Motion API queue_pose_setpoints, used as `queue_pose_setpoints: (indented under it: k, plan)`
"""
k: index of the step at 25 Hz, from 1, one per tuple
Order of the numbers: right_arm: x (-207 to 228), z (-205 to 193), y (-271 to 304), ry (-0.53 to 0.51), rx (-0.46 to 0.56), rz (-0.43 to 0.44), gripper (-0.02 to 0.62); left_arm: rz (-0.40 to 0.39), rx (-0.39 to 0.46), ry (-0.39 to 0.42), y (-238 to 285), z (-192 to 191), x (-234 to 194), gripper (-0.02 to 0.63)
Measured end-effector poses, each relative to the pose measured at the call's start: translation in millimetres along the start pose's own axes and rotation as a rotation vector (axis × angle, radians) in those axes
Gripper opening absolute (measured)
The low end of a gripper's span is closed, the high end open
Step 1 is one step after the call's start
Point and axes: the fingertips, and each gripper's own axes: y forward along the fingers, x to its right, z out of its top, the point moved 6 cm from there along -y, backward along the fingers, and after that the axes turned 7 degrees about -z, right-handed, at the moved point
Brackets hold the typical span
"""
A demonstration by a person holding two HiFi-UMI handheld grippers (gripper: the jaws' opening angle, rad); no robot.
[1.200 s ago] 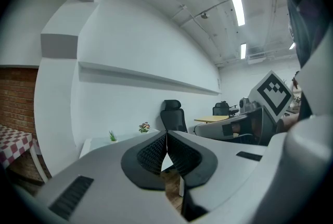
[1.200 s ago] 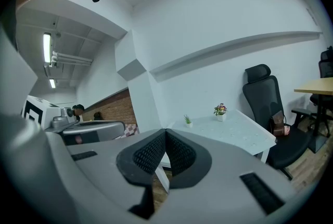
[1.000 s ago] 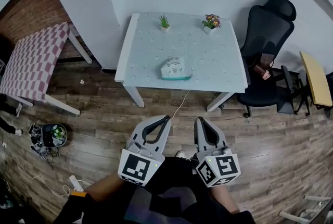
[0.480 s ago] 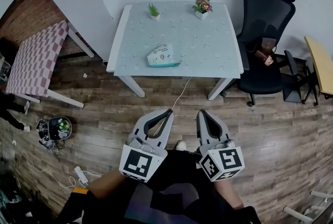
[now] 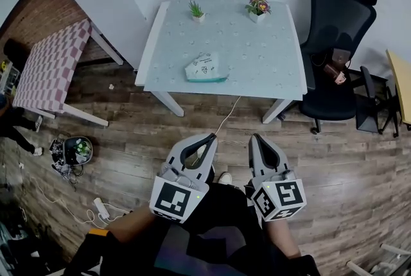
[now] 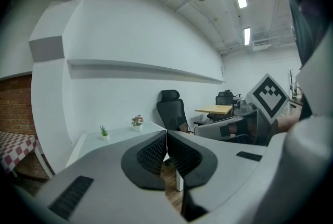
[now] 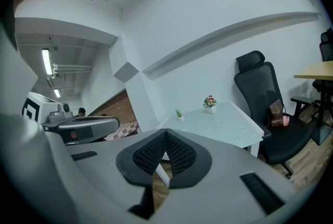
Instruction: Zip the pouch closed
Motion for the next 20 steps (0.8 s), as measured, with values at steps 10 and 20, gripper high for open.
queue_pose_setpoints:
  k: [10,20]
  plan:
    - [13,18,60,-0.108,-0.083,-0.079,0.015,-0.081,0.039,-0.035,65,4,-55,0.011]
    - [-13,51,139,-0.315,-0.171,-0.078,0.015,-0.096,0.118,-0.11,95,10,-135,0.011]
